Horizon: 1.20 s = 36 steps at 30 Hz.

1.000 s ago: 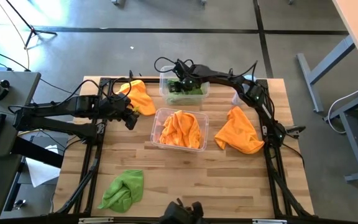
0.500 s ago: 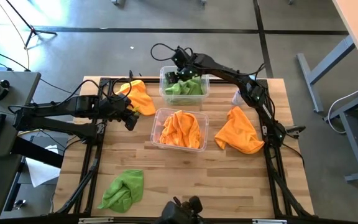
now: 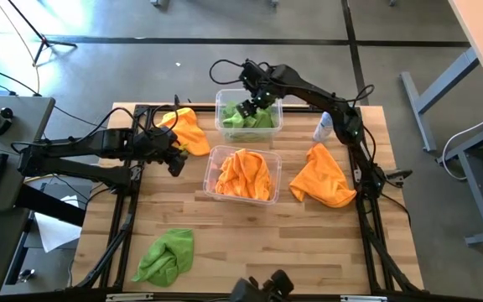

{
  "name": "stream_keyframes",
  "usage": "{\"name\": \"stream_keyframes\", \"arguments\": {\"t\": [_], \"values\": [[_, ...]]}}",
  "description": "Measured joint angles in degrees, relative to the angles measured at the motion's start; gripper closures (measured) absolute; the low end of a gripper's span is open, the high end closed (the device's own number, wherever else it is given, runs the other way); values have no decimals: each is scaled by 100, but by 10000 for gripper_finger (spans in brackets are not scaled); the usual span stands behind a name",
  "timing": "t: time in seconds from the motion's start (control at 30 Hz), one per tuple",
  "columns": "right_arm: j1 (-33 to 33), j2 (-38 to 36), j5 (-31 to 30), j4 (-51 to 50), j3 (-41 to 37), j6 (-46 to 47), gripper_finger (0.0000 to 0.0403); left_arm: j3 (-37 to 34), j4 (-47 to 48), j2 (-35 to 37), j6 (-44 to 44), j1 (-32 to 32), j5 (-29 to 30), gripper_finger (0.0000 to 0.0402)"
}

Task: Sort microfiber towel by color & place in baskets
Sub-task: Put the orange microfiber towel into the bottom transparent bin

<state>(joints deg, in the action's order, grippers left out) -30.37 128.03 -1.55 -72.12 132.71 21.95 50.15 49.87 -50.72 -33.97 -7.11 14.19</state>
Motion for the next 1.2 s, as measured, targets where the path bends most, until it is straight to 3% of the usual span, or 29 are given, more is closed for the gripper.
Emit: {"name": "stream_keyframes", "arguments": {"t": [0.17,0.47,0.7,0.87,1.2], "values": [[212,-25,149,-453,0,-346,207,0,0,0,218,2,5,248],[856,-443,164,-1267,0,-757,390,0,1,0,214,4,-5,248],[1580,-1240,-483,-1676,-348,-870,381,0,4,0,146,4,-16,248],[1843,-2476,-528,-634,-1987,-812,400,0,2,0,122,3,-2,248],[2285,-5730,-511,1434,-5860,789,401,3,72,-77,58,-291,460,248]]}}
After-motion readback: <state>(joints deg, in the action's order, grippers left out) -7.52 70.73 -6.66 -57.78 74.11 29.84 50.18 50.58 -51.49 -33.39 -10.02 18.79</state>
